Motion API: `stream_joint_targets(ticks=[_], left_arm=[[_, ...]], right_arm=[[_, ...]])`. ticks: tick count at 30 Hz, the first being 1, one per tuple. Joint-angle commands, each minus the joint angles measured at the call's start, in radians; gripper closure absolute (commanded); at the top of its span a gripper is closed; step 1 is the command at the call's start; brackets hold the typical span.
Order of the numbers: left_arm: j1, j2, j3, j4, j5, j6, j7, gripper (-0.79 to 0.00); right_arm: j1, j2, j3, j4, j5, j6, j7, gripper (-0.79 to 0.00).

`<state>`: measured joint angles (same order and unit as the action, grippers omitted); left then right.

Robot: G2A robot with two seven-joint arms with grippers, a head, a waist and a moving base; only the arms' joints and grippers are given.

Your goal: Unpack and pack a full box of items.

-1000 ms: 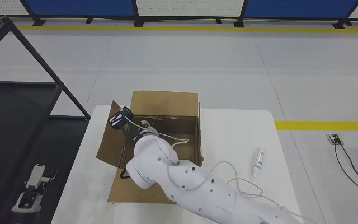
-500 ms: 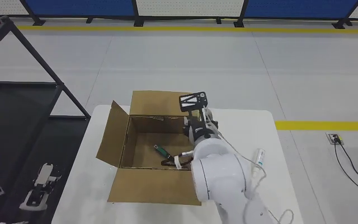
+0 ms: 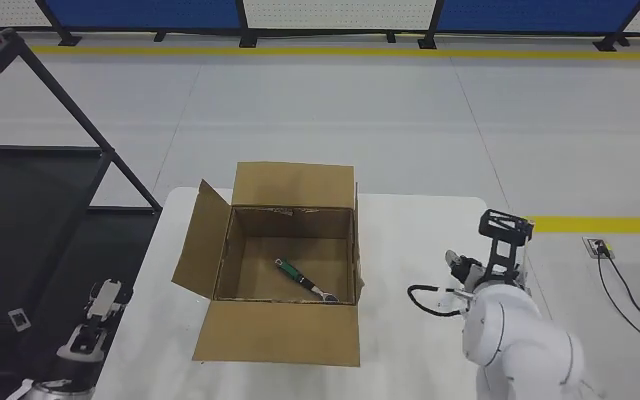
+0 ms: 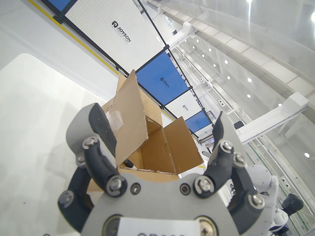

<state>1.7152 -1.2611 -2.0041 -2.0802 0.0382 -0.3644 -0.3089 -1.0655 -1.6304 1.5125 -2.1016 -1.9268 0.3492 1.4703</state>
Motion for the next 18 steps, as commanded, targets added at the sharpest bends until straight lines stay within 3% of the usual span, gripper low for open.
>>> stream_joint_targets(ticks=[1,8,11,18], left_arm=[[-0.008,0.001,0.011,-0.004,0.01,0.006,-0.005,-0.785],[-0.025,0.003,0.034,-0.008,0.031,0.02,-0.005,-0.785],[-0.029,0.004,0.039,-0.007,0.039,0.027,-0.005,-0.785],[-0.031,0.006,0.043,-0.011,0.05,0.035,0.0,-0.785]], right_arm=[[0.026,-0.002,0.091,0.081,0.063,-0.02,0.021,-0.785],[0.169,0.009,0.261,0.455,0.154,-0.081,0.052,-0.757],[0.212,0.018,0.287,0.586,0.19,-0.133,0.0,-0.776],[0.29,0.035,0.313,0.793,0.254,-0.215,-0.112,-0.72]])
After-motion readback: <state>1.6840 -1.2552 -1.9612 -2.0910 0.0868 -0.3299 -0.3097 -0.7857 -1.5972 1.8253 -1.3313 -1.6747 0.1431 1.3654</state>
